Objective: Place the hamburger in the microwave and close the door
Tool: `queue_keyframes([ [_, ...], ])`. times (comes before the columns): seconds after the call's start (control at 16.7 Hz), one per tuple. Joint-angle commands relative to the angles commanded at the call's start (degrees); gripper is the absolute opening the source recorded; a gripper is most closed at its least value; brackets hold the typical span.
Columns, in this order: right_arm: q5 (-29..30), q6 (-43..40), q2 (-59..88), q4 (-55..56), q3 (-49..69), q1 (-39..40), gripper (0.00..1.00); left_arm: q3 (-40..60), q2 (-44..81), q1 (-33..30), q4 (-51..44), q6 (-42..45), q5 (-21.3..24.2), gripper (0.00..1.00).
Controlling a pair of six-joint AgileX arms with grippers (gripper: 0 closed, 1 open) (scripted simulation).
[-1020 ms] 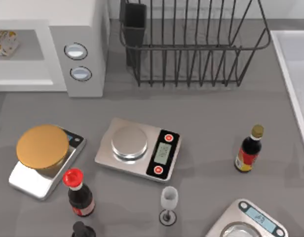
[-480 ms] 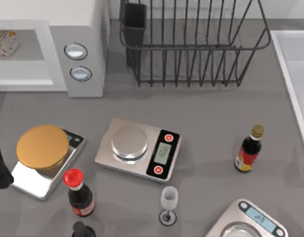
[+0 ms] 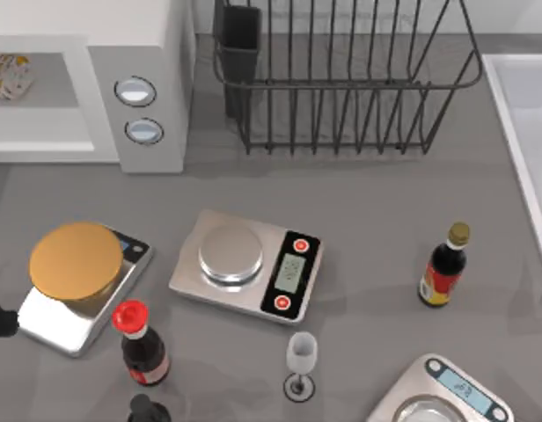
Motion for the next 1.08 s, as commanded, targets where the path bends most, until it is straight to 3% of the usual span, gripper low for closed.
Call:
queue_keyframes([
  [0.42, 0.0, 0.0, 0.0, 0.0, 0.0, 0.0, 1.00, 0.0, 0.0, 0.0, 0.0, 0.0, 0.0, 0.02],
  [1.08, 0.0, 0.0, 0.0, 0.0, 0.0, 0.0, 1.00, 0.7, -0.3, -0.3, -0.9, 0.0, -0.4, 0.00],
])
